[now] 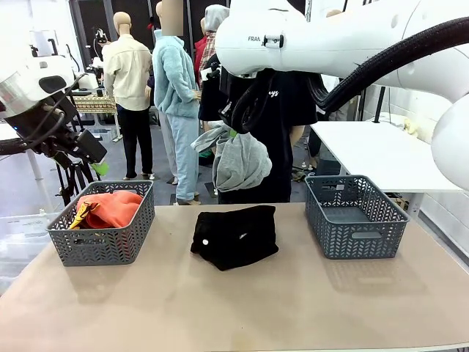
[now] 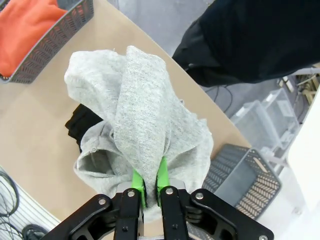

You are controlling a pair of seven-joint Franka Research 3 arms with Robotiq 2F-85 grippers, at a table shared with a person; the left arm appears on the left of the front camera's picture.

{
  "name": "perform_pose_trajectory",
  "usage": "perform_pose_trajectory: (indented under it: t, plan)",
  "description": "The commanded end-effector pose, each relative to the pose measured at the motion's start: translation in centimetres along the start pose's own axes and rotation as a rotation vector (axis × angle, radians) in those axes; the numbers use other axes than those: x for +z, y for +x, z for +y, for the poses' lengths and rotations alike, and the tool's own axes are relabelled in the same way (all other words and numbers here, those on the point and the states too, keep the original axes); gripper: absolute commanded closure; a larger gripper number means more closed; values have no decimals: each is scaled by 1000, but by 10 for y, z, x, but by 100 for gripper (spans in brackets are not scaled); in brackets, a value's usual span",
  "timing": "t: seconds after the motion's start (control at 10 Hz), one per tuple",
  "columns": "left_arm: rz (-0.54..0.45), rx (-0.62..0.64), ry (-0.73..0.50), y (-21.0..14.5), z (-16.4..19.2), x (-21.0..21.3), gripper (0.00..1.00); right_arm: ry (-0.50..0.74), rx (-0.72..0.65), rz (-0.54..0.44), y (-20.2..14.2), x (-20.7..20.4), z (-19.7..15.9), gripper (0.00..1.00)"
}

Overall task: Sort the tops and bottoms.
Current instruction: Sort the clothes according to human instructions.

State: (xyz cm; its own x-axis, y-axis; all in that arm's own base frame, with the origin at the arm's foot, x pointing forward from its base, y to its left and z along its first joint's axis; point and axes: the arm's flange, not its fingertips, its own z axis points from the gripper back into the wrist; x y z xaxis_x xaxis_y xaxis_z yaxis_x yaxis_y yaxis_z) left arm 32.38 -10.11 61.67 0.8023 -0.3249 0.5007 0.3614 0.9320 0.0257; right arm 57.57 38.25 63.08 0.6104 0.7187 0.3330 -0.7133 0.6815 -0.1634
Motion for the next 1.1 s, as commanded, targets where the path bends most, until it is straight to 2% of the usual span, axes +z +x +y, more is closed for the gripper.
perform_pose_trajectory:
  t: [0.0,1.0]
  plan:
    - [-1,3,0,2,0,1,0,-5,0,-15,1,4,0,100]
    - [-1,3,0,2,0,1,0,-5,0,-15,1,4,0,100]
